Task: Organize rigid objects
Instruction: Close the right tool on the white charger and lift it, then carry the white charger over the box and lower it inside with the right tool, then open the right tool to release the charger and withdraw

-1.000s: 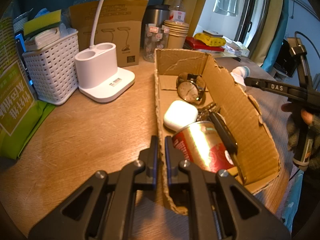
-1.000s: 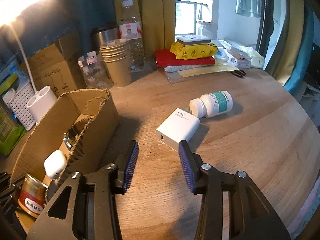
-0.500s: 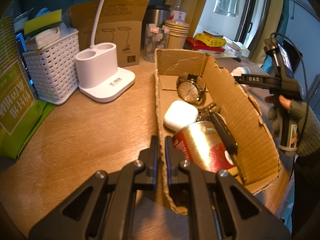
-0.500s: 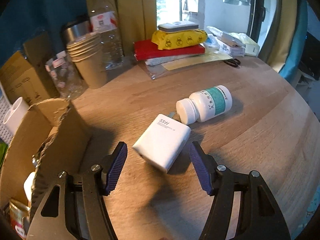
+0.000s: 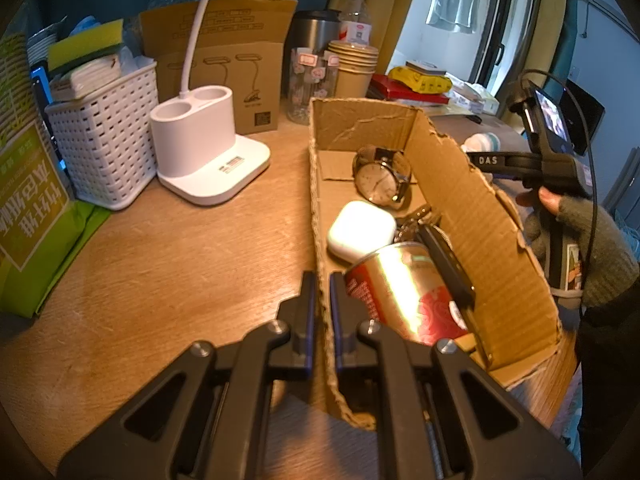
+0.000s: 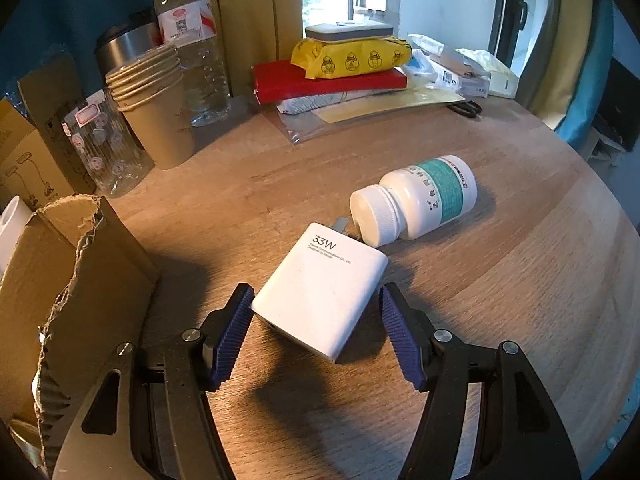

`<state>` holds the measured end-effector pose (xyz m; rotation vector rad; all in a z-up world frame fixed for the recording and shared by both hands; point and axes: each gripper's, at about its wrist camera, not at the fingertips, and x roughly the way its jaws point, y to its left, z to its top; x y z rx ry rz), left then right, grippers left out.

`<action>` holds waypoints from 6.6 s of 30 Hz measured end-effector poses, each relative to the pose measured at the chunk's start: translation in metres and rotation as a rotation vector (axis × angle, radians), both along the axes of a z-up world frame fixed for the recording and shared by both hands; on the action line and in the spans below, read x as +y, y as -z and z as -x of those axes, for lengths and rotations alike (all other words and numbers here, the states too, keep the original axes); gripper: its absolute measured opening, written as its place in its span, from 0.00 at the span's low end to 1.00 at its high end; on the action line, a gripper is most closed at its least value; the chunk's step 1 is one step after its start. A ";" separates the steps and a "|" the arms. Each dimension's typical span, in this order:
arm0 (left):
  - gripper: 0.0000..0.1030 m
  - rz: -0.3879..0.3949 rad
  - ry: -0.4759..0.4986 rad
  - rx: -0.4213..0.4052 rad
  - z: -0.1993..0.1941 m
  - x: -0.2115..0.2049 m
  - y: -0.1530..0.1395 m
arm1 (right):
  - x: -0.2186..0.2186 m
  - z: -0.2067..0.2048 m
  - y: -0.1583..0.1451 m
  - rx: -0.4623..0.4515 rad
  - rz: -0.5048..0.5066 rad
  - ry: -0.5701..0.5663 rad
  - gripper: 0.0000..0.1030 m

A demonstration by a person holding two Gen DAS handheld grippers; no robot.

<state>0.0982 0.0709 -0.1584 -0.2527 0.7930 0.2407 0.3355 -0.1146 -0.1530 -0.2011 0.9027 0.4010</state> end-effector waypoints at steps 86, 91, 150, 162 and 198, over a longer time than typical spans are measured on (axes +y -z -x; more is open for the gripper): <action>0.08 -0.003 0.001 -0.001 0.000 0.000 0.000 | 0.040 0.112 -0.090 -0.137 -0.199 -0.316 0.50; 0.08 -0.003 0.001 -0.001 0.000 0.000 0.000 | 0.057 0.130 -0.086 -0.127 -0.188 -0.392 0.50; 0.08 -0.001 0.003 -0.001 0.000 0.000 -0.001 | 0.080 0.157 -0.053 -0.052 -0.079 -0.448 0.51; 0.08 -0.007 0.002 -0.001 -0.001 -0.001 -0.001 | 0.074 0.157 -0.059 -0.066 -0.088 -0.437 0.54; 0.08 -0.006 0.003 -0.001 0.000 -0.001 -0.001 | 0.026 0.129 -0.089 -0.156 -0.101 -0.322 0.59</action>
